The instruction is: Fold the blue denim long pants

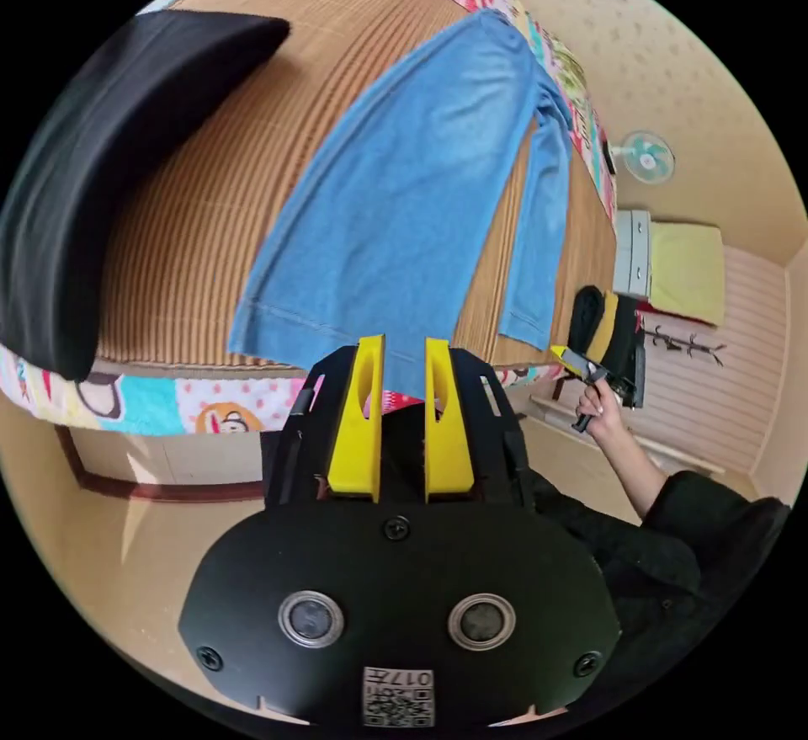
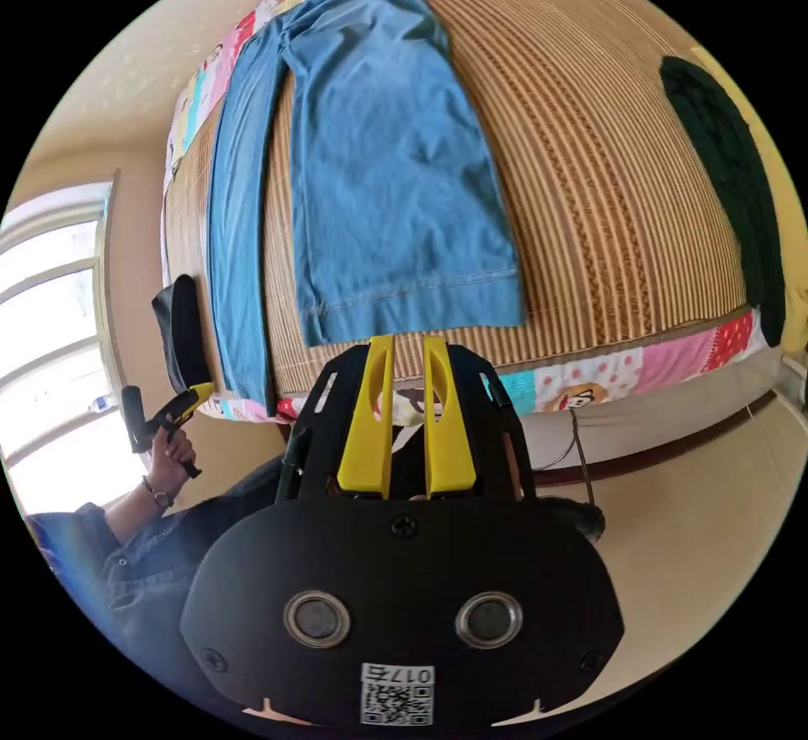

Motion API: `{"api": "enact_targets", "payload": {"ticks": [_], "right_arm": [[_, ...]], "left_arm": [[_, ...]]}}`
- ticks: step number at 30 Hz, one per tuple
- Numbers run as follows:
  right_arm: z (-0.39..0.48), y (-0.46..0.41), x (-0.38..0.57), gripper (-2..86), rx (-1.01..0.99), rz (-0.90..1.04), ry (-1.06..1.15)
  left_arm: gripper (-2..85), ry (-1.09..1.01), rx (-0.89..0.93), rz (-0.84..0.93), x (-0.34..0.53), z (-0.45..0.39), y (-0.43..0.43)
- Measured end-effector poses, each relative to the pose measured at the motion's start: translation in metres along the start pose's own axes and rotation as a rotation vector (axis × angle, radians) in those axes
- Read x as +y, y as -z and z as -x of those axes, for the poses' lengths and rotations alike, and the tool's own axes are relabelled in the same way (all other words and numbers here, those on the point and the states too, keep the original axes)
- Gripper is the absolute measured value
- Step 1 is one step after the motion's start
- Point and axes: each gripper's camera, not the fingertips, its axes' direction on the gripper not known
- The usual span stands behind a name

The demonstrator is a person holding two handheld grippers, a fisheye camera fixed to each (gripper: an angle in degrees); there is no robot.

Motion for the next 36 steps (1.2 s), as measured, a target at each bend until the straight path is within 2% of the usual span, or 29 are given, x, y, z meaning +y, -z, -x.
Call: {"api": "enact_targets", "payload": {"ticks": [3,10,14,17,21,26,29,36], "right_arm": [[-0.042,0.012,-0.009,6.0,-0.043,-0.029,-0.044],[-0.079,-0.009,-0.021,6.1,-0.042,0.112,0.043],[-0.097,-0.012,-0.016,4.3,-0.121,0.136,0.104],[-0.115,-0.008,-0.01,3.2,-0.222,0.155,0.127],[-0.138,0.014,0.009,2.7,-0.414,0.153,0.201],[-0.182,0.035,0.048,2.5,-0.492,0.135,0.168],[-0.197,0.028,0.061,2.5,-0.545,0.154,0.094],[-0.197,-0.003,0.066,2.5,-0.43,0.249,0.075]], "left_arm": [[10.2,-0.096,0.081,0.157,-0.042,-0.049,-0.074],[11.5,-0.081,-0.019,0.264,-0.1,-0.096,-0.175],[5.4,-0.055,-0.205,0.256,-0.105,-0.1,-0.204],[0.4,-0.03,-0.105,0.243,-0.101,-0.092,-0.211],[-0.7,-0.064,0.084,0.251,-0.082,-0.092,-0.211],[-0.9,-0.099,0.158,0.271,-0.042,-0.095,-0.221],[-0.9,-0.032,0.171,0.265,-0.023,-0.09,-0.238],[0.4,0.236,-0.003,0.269,-0.015,-0.075,-0.294]]}}
